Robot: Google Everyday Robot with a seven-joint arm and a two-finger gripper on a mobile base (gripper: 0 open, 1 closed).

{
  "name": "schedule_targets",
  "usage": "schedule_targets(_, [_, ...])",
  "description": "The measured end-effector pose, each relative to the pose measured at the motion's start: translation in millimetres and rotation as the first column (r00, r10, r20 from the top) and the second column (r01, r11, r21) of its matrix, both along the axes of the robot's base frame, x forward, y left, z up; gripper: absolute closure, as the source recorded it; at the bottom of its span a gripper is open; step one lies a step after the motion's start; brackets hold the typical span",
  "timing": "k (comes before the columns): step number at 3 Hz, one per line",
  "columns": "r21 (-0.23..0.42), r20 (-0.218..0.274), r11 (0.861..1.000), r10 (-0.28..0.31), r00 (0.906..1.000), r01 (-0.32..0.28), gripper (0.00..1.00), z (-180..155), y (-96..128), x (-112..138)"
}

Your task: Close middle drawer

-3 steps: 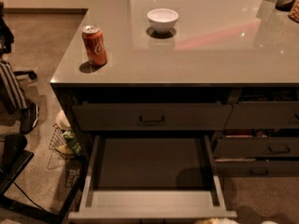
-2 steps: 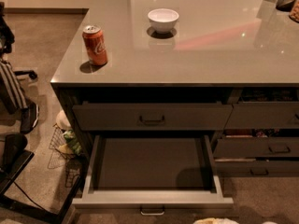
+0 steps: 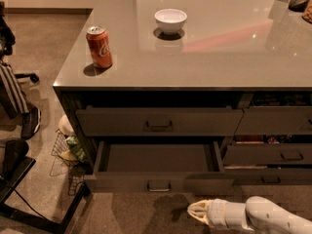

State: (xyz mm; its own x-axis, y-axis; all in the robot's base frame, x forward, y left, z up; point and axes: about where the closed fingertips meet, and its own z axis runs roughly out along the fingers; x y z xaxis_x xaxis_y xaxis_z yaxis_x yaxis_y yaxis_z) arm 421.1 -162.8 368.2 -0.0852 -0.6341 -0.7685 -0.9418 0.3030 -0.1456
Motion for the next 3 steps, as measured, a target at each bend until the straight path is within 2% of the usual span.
schedule_targets(1, [0.0, 0.0, 1.0, 0.0, 1.0, 0.0, 1.0, 0, 0, 0])
schedule_targets(2, [-0.011, 0.014, 1.0, 0.001, 0.9999, -0.001, 1.0, -10, -1, 26])
schedule_targets(3, [-0.029, 0.051, 0.999, 0.014, 0.9986, -0.013, 1.0, -7, -10, 84])
